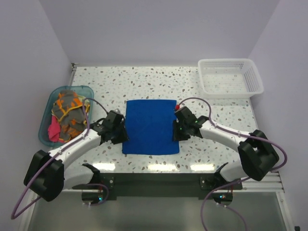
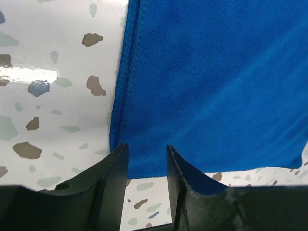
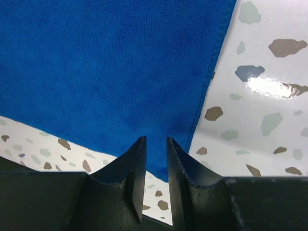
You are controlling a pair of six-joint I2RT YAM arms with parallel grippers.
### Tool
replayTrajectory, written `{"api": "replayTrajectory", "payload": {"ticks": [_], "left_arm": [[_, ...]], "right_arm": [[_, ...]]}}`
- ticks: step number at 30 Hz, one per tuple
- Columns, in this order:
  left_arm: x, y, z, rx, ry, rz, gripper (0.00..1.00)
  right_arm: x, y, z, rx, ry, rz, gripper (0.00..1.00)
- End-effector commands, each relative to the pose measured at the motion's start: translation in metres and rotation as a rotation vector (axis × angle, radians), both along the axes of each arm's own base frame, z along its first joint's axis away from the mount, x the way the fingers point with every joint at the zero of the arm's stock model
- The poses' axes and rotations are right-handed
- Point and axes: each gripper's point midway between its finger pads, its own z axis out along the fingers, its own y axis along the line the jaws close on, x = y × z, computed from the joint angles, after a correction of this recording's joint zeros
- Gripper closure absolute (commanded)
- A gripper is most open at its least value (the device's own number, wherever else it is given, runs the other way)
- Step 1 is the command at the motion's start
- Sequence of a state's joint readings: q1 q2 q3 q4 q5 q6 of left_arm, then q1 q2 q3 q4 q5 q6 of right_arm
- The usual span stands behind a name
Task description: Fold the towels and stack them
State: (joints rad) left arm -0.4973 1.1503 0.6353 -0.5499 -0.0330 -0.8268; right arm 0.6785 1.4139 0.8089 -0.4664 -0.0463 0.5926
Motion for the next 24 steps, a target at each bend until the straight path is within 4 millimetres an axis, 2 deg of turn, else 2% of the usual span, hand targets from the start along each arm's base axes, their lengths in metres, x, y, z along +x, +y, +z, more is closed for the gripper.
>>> {"api": "replayTrajectory", "payload": {"ticks": [1, 4, 7, 8, 11, 14, 16, 18, 19, 20, 22, 23, 24], "left_arm": [[0.012, -0.011, 0.000, -0.021, -0.060, -0.039, 0.59], [-0.007, -0.008, -0.024, -0.024, -0.008, -0.033, 0.60], [-0.022, -0.005, -0.040, -0.026, 0.031, -0.026, 0.61], [-0.032, -0.005, -0.048, -0.044, 0.061, -0.022, 0.62], [-0.052, -0.006, -0.058, -0.053, 0.095, -0.017, 0.63], [-0.070, -0.011, -0.058, -0.073, 0.114, -0.023, 0.63], [-0.075, -0.017, -0.050, -0.105, 0.098, -0.032, 0.63], [-0.075, -0.017, -0.040, -0.115, 0.086, -0.024, 0.57], [-0.064, -0.023, -0.023, -0.137, 0.031, -0.032, 0.54], [-0.058, -0.019, -0.016, -0.109, 0.001, -0.032, 0.51], [-0.040, -0.021, 0.001, -0.062, -0.066, -0.079, 0.43], [-0.019, -0.023, 0.023, -0.006, -0.161, -0.155, 0.41], [-0.008, -0.022, 0.031, 0.041, -0.191, -0.186, 0.35]], "right_arm": [[0.006, 0.010, -0.009, 0.028, -0.008, 0.025, 0.74], [-0.010, 0.003, -0.029, 0.004, 0.065, 0.037, 0.74], [-0.021, -0.006, -0.038, -0.025, 0.100, 0.032, 0.76], [-0.030, -0.014, -0.042, -0.046, 0.122, 0.028, 0.77], [-0.042, -0.031, -0.046, -0.098, 0.147, 0.015, 0.77], [-0.052, -0.039, -0.042, -0.111, 0.157, 0.017, 0.77], [-0.051, -0.041, -0.033, -0.099, 0.133, 0.021, 0.75], [-0.043, -0.042, -0.018, -0.096, 0.093, 0.041, 0.71], [-0.037, -0.041, -0.011, -0.089, 0.070, 0.051, 0.65], [-0.024, -0.037, 0.005, -0.073, 0.029, 0.060, 0.62], [-0.001, -0.040, 0.023, -0.080, -0.040, 0.098, 0.55], [0.017, -0.036, 0.044, -0.074, -0.097, 0.107, 0.52], [0.029, -0.037, 0.052, -0.091, -0.138, 0.166, 0.48]]}}
